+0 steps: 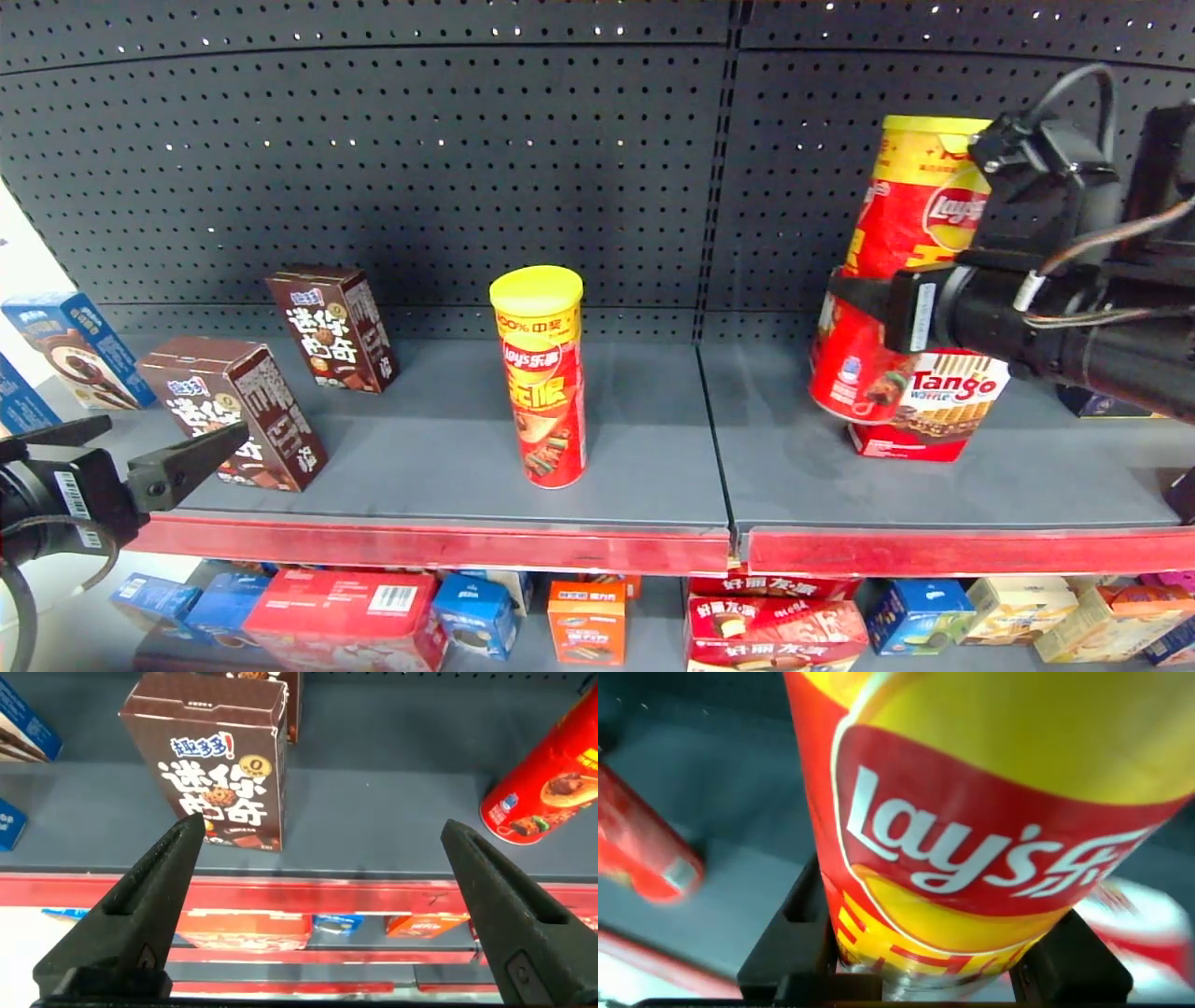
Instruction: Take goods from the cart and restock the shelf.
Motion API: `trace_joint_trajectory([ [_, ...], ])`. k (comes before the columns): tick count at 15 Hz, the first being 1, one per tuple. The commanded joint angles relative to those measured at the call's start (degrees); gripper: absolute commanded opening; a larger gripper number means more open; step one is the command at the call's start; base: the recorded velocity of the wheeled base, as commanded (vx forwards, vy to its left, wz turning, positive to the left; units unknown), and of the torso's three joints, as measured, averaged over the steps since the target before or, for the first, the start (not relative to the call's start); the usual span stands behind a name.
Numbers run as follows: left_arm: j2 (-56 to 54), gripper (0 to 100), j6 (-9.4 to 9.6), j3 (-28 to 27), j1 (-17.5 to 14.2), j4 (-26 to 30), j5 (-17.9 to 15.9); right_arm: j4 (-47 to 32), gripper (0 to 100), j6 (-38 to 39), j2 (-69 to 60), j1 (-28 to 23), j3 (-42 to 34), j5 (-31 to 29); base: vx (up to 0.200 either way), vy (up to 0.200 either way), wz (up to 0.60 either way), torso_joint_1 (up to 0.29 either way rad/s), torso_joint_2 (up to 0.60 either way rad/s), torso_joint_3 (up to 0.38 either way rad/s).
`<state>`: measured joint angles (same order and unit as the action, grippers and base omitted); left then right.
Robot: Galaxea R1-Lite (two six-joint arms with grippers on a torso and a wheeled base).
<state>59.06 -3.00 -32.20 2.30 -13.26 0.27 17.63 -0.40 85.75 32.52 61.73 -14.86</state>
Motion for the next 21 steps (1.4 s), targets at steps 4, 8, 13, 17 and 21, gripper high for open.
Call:
trace_joint_trajectory([
  [4,0.3,100,0.1,-0.7,0.0,-0.2,-0.2,0.4,0,-0.2,16.5,4.9,16.3,0.0,0.0,0.0,0.0,0.0,0.0,0.0],
  [8,0.4,100,0.1,-2.0,0.2,-0.2,-0.2,0.0,0,-2.4,23.6,5.0,22.9,0.3,0.0,0.0,0.0,0.0,0.0,0.0],
  [13,0.3,100,0.19,-2.0,0.3,-0.3,-0.4,0.3,0,-2.8,28.7,5.4,25.0,1.4,0.0,0.0,0.0,0.0,0.0,0.0],
  [17,0.1,100,0.19,-1.5,0.3,-0.2,-0.4,0.5,0,-2.8,33.7,6.1,30.3,1.8,0.0,0.0,0.0,0.0,0.0,0.0],
  [21,0.1,100,0.19,-1.5,0.3,-0.2,-0.4,0.7,0,-2.8,37.6,6.1,34.9,1.7,0.0,0.0,0.0,0.0,0.0,0.0],
])
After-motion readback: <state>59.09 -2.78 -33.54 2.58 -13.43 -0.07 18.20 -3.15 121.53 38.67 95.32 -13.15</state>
